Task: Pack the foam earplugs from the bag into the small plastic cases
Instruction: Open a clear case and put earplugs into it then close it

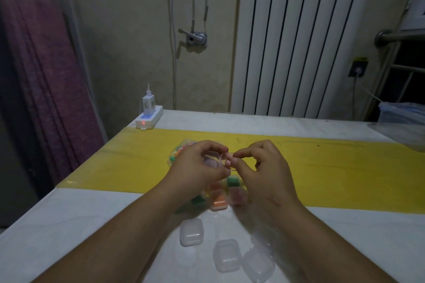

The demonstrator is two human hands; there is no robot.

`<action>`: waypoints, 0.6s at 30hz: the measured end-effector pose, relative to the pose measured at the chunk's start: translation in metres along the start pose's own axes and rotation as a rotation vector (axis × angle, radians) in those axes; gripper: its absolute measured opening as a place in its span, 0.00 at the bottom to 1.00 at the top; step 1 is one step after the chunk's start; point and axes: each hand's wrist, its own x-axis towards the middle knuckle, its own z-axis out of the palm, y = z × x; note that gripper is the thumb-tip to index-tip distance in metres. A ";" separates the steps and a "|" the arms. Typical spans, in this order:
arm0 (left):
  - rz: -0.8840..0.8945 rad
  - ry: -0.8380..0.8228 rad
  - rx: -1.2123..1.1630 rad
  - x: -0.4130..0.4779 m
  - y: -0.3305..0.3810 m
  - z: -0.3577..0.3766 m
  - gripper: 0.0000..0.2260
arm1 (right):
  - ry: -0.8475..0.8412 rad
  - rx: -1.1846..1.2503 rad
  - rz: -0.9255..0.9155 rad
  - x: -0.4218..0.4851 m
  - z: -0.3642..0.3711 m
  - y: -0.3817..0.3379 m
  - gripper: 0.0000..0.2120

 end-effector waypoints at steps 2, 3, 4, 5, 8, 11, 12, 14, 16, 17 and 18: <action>0.007 0.001 0.012 0.000 0.000 0.000 0.16 | -0.006 0.003 0.025 0.000 0.000 0.001 0.07; 0.005 -0.003 0.014 0.000 0.000 0.000 0.16 | -0.009 0.011 0.037 0.000 0.000 0.001 0.07; -0.001 -0.009 0.017 0.000 0.000 0.001 0.17 | -0.008 0.023 0.046 0.000 0.000 0.001 0.07; -0.009 -0.014 0.024 0.000 0.000 0.001 0.17 | -0.003 0.037 0.056 0.000 0.000 0.001 0.06; -0.021 -0.014 0.055 -0.001 0.000 0.001 0.17 | 0.005 0.116 0.110 -0.002 -0.001 -0.001 0.07; -0.012 -0.005 0.066 -0.001 0.001 0.001 0.18 | -0.056 0.249 0.228 -0.003 -0.002 -0.006 0.11; -0.004 -0.006 0.080 -0.001 0.001 0.001 0.18 | -0.086 0.295 0.266 -0.004 -0.002 -0.008 0.10; 0.015 -0.008 0.106 0.000 0.000 0.001 0.19 | -0.123 0.397 0.303 -0.004 -0.001 -0.009 0.09; 0.024 -0.007 0.107 0.000 -0.001 0.000 0.20 | -0.132 0.484 0.321 -0.003 0.001 -0.007 0.08; 0.024 -0.005 0.106 0.000 -0.001 0.000 0.20 | -0.131 0.516 0.330 -0.002 0.001 -0.007 0.08; 0.023 -0.006 0.100 0.000 -0.001 0.001 0.20 | -0.124 0.531 0.337 -0.002 0.001 -0.006 0.09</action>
